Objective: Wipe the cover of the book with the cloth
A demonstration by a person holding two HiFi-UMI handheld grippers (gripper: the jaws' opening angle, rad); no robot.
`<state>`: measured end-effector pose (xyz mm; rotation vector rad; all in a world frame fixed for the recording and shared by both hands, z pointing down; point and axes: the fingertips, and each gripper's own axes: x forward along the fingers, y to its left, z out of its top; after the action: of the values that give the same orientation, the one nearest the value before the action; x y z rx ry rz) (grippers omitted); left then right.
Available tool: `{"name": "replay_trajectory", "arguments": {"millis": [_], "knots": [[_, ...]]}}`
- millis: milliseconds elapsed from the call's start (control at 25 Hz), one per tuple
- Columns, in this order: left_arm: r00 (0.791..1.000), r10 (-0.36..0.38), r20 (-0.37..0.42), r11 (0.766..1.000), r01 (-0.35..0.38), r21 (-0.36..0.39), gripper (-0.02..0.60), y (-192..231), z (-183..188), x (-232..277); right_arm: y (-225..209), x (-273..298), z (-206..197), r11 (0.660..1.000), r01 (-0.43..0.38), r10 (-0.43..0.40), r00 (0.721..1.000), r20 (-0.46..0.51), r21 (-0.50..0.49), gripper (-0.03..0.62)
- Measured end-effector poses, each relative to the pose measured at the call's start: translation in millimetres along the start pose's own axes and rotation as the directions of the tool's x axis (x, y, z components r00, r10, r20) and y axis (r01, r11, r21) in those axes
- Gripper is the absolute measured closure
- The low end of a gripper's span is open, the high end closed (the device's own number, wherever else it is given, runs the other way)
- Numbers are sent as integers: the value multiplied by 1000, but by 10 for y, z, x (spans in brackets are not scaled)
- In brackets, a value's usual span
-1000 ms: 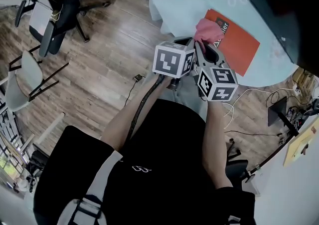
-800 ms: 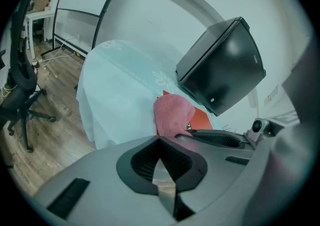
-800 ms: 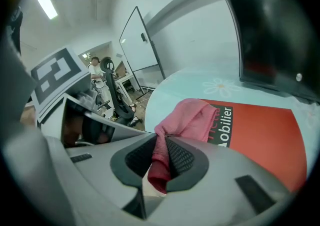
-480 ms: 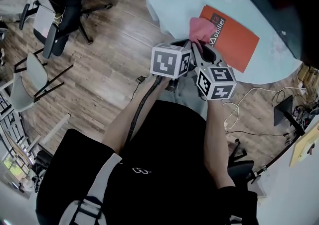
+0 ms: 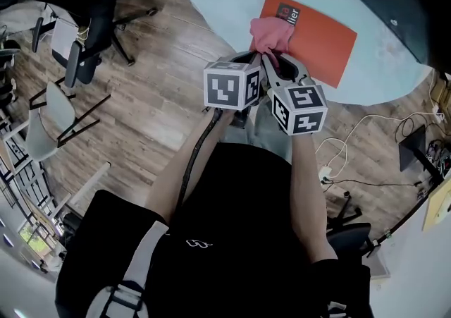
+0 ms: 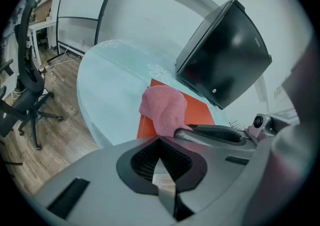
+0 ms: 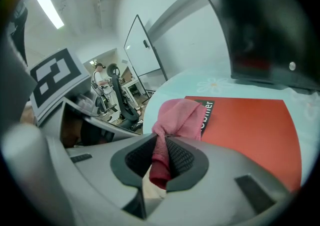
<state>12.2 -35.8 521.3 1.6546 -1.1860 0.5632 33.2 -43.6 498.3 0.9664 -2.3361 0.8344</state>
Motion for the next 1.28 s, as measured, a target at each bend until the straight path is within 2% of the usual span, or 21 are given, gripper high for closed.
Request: {"name": "replay_trajectory", "arguments": {"millis": [240, 440, 560, 760, 1280], "knots": [[1000, -12, -13, 1000, 13, 28, 568, -300, -118, 119, -216, -223, -76, 1000, 8, -8, 1000, 11, 16, 542], [995, 92, -27, 992, -90, 83, 566, -313, -134, 132, -322, -333, -123, 1000, -7, 6, 1000, 16, 16, 542], [992, 124, -40, 989, -120, 91, 566, -324, -143, 134, -346, -372, -151, 1000, -19, 18, 1000, 16, 19, 542], [998, 48, -31, 996, -46, 71, 569, -641, -108, 246, -509, -467, -151, 999, -13, 12, 999, 31, 49, 545], [996, 9, -93, 985, 7, 171, 569, -1204, -207, 531, -973, -888, -282, 992, 27, -36, 996, 76, 121, 545]]}}
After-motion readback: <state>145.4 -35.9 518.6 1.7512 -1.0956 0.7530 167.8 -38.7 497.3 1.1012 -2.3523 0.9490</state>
